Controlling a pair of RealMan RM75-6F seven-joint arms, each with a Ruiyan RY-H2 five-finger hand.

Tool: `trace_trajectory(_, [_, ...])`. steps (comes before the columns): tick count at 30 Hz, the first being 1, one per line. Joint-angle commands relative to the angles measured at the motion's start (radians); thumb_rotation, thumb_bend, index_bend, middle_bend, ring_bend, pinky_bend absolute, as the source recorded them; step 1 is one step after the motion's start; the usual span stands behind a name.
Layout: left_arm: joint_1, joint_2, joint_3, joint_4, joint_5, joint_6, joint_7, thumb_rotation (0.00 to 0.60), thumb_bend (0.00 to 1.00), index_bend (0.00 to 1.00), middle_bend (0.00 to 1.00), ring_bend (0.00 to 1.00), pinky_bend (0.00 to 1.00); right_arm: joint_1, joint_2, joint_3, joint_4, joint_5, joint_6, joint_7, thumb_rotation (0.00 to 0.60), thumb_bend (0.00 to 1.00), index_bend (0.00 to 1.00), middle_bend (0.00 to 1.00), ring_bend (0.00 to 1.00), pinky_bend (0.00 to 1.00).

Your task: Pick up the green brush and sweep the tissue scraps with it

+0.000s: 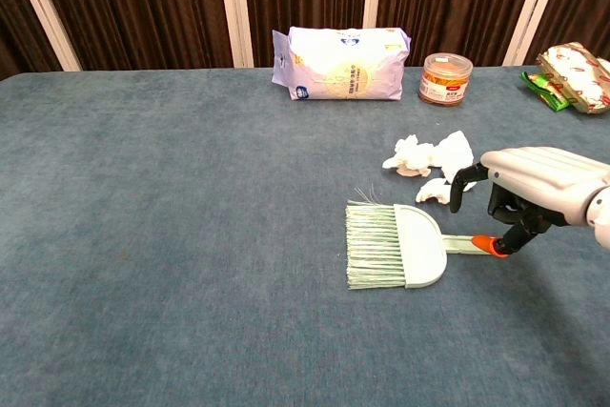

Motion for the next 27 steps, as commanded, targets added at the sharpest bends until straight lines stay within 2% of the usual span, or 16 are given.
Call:
trace_trajectory(1, [-0.001,0.000,0.000,0.000,0.001,-0.001,-0.001,0.600,0.00,0.00,0.00,0.00,0.00,0.002,-0.015,0.001,0.020,0.022,0.005,-0.001,0.600,0.35,0.42,0.98,1.00,0.96])
trace_trajectory(23, [-0.001,0.000,0.001,-0.002,-0.002,-0.003,0.003,0.600,0.00,0.00,0.00,0.00,0.00,-0.003,-0.091,-0.044,0.105,0.033,0.031,0.012,0.600,0.35,0.42,0.98,1.00,0.96])
trace_trajectory(27, [-0.001,0.000,0.001,-0.002,-0.002,-0.004,0.003,0.600,0.00,0.00,0.00,0.00,0.00,-0.004,-0.104,-0.050,0.122,0.032,0.031,0.022,0.600,0.35,0.50,0.97,1.00,0.96])
